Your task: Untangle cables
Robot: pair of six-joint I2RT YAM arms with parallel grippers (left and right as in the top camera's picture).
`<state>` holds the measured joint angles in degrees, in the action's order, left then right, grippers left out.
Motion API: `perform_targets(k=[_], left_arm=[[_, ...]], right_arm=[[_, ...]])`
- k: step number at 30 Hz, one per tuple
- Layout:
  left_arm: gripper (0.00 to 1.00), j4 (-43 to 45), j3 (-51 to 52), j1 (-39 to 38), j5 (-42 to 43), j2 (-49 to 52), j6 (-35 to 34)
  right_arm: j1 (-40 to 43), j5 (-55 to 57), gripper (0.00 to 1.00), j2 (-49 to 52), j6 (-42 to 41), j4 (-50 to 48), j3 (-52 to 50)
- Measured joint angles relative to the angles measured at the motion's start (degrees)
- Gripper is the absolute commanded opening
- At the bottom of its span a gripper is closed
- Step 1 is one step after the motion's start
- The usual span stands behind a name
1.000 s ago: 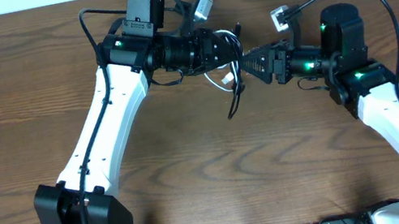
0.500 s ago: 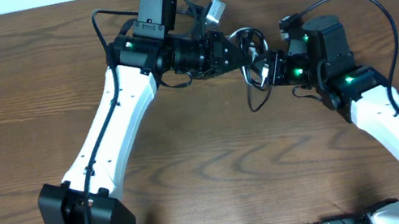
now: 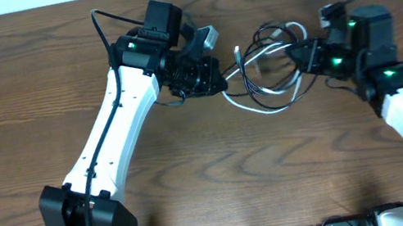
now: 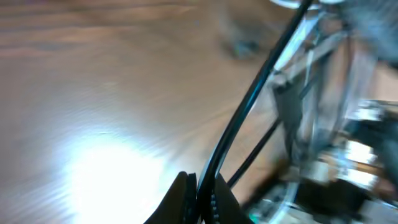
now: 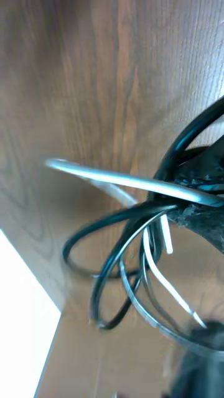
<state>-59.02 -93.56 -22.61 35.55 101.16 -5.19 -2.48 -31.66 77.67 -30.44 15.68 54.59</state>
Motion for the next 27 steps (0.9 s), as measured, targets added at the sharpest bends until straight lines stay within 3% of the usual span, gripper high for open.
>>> perform_targets(k=[6,13,27], left_arm=[[0.08,-1.2,0.0,-0.4,-10.4,0.0,1.7],[0.07,-2.3,0.1,0.3,-20.5,0.0,2.5],[0.07,-0.2,2.0,-1.1,-21.9,0.0,2.5]], right_arm=[[6.7,-4.7,0.01,-1.8,-0.9,5.8,0.0],[12.4,2.2,0.01,-1.8,-1.7,13.8,0.0],[9.5,5.5,0.01,-1.8,4.8,16.6,0.0]])
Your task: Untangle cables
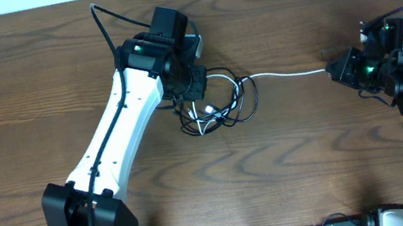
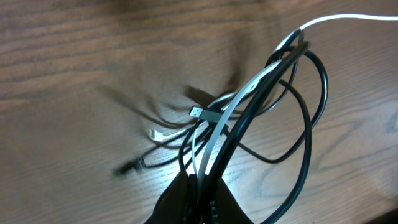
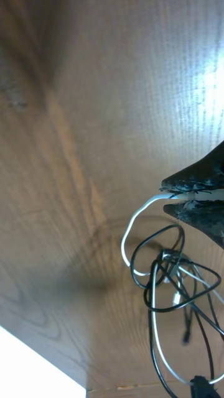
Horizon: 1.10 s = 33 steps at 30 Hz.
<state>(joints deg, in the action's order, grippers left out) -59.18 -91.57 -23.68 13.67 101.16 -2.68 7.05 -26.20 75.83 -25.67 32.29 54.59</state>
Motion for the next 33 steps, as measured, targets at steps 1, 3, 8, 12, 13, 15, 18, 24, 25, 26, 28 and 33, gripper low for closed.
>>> perform_targets(k=[1,3,8,12,13,15,18,24,25,26,28,33], left_arm=[[0.07,0.2,0.0,0.0,0.0,0.0,0.0],[0.08,0.4,0.0,0.0,0.0,0.0,0.1],[0.46,0.9,0.0,0.0,0.1,0.0,1.7],[0.59,1.4,-0.2,0.0,0.2,0.0,1.6],[0.60,1.5,-0.6,0.0,0.3,0.0,1.3],[0.60,1.7,-1.9,0.0,1.1,0.0,1.1],[0.60,3.0,-3.7,0.0,3.8,-0.7,1.0],[0.61,2.6,-4.6,0.0,9.6,-3.1,1.0],[0.63,2.6,-4.6,0.0,10.1,-3.1,1.0],[0.64,2.4,-4.6,0.0,10.6,-3.1,1.0],[0.64,2.3,-4.6,0.0,11.2,-3.1,1.0],[0.64,2.4,-4.5,0.0,11.9,-3.1,1.0]], right_arm=[[0.0,-0.4,0.01,0.0,1.0,-1.0,0.0],[0.0,-1.8,0.01,0.0,3.0,-2.7,0.0],[0.0,-5.6,0.01,0.0,6.6,-4.3,0.0],[0.0,-10.3,0.01,0.0,8.1,-5.5,0.0],[0.0,-11.9,0.01,-0.2,8.4,-5.8,0.0],[0.0,-14.4,0.01,-1.0,8.9,-6.1,0.0],[0.0,-16.5,0.01,-4.2,9.2,-6.2,0.0],[-0.1,-13.5,0.01,-12.7,4.1,-3.7,0.0],[-0.1,-12.3,0.01,-13.7,3.2,-2.9,0.0],[-0.1,-10.6,0.01,-14.5,2.1,-2.0,0.0],[-0.1,-7.9,0.01,-15.0,1.0,0.0,0.0],[-0.1,-0.7,0.01,-12.4,-0.3,5.7,0.0]])
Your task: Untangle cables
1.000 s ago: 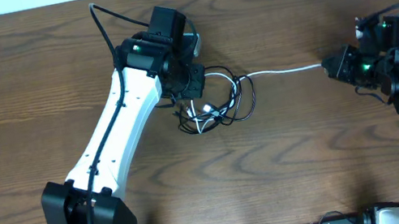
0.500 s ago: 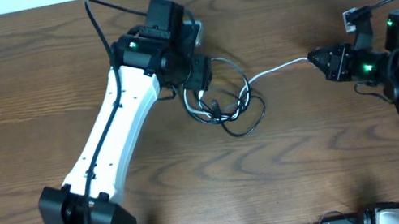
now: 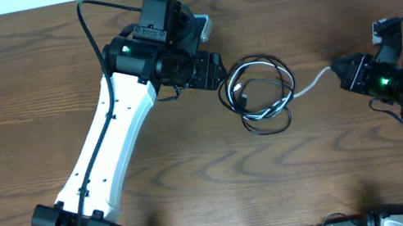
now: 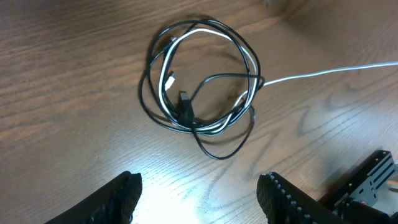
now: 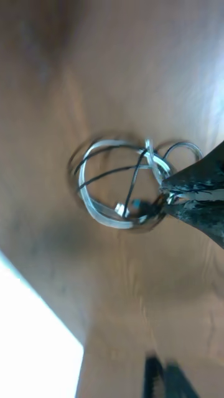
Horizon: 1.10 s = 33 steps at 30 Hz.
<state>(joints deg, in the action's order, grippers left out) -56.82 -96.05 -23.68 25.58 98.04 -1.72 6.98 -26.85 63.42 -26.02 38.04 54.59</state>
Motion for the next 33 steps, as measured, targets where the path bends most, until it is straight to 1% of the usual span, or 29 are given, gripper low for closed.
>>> perform_targets(k=[6,7,8,9,10,11,12,16,18,19,22,26,33], left_arm=[[0.64,-0.1,1.1,0.0,0.0,0.2,0.1],[0.64,-0.1,1.2,0.0,0.0,0.3,0.1],[0.64,-0.1,1.2,0.0,0.0,0.4,0.1],[0.64,-0.1,1.2,0.0,0.0,0.4,0.0],[0.64,-0.1,1.2,0.0,0.0,0.4,0.1],[0.64,-0.1,1.2,0.0,0.0,0.4,0.0],[0.64,-0.1,1.2,0.0,0.0,0.4,0.0],[0.64,-0.1,1.2,0.0,0.6,0.4,0.0],[0.64,-0.1,1.2,0.0,1.7,0.6,0.0],[0.61,-0.1,1.2,0.0,2.4,0.8,-0.1],[0.58,0.3,1.5,-0.1,3.6,2.1,-1.3],[0.55,1.1,2.0,-0.3,4.3,5.9,-3.3],[0.54,4.4,2.8,-1.6,4.3,13.7,-5.8]], right_arm=[[0.0,4.3,0.01,8.9,1.0,2.9,0.0],[-0.1,4.7,0.05,10.7,1.2,3.0,0.0],[-0.1,4.9,0.23,12.2,1.3,2.9,0.0],[0.0,5.1,0.37,13.6,1.6,2.8,0.0],[-0.1,5.3,0.58,15.0,2.4,2.6,0.0],[-0.1,5.3,0.69,16.2,3.0,2.6,0.0],[-0.1,5.3,0.79,17.2,3.7,2.8,0.0],[-0.1,5.5,0.98,19.2,6.3,3.7,0.0],[0.0,5.7,0.99,19.2,7.0,3.7,0.0],[0.1,5.7,0.99,19.2,7.4,3.8,0.0],[0.9,5.7,0.99,19.2,7.7,4.5,0.1],[2.7,6.7,0.99,19.2,7.8,6.1,1.6],[7.2,13.2,0.99,19.2,7.6,9.2,4.2]])
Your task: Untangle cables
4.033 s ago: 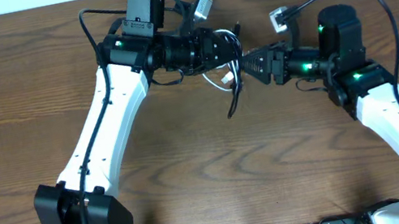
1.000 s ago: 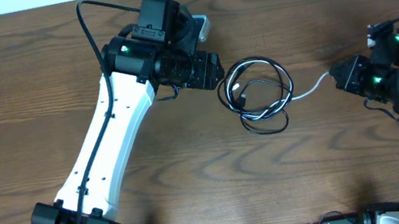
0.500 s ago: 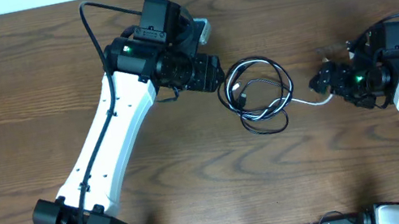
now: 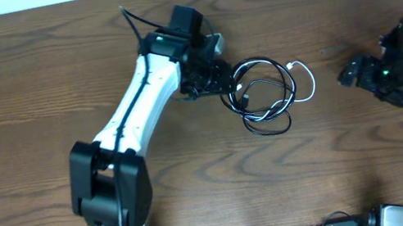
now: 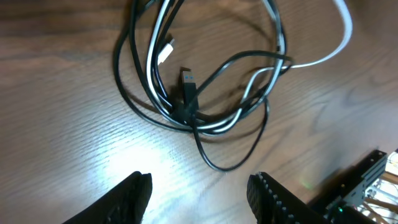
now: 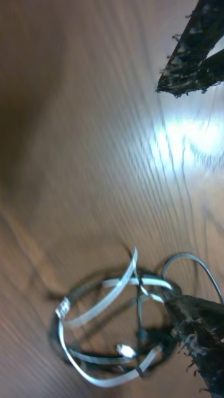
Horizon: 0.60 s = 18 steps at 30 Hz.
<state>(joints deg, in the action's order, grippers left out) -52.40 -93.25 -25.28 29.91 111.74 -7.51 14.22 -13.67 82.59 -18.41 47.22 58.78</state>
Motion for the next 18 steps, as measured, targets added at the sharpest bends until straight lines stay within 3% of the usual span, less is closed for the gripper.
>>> perform_targets(k=[3,6,9,18], left_arm=[[0.54,1.7,0.0,-0.9,0.0,2.2,-0.3],[0.41,3.3,0.0,-1.9,-0.3,4.1,-2.0],[0.34,4.7,0.0,-3.0,-2.0,6.4,-4.9],[0.33,5.7,0.0,-4.9,-13.5,10.7,-16.2]], right_arm=[[1.6,1.3,0.99,0.0,0.0,0.5,0.0],[2.1,1.7,0.99,0.0,0.0,0.7,0.0],[2.1,1.9,0.99,0.0,0.0,0.8,0.0],[2.1,2.0,0.99,0.0,0.0,1.2,0.0]])
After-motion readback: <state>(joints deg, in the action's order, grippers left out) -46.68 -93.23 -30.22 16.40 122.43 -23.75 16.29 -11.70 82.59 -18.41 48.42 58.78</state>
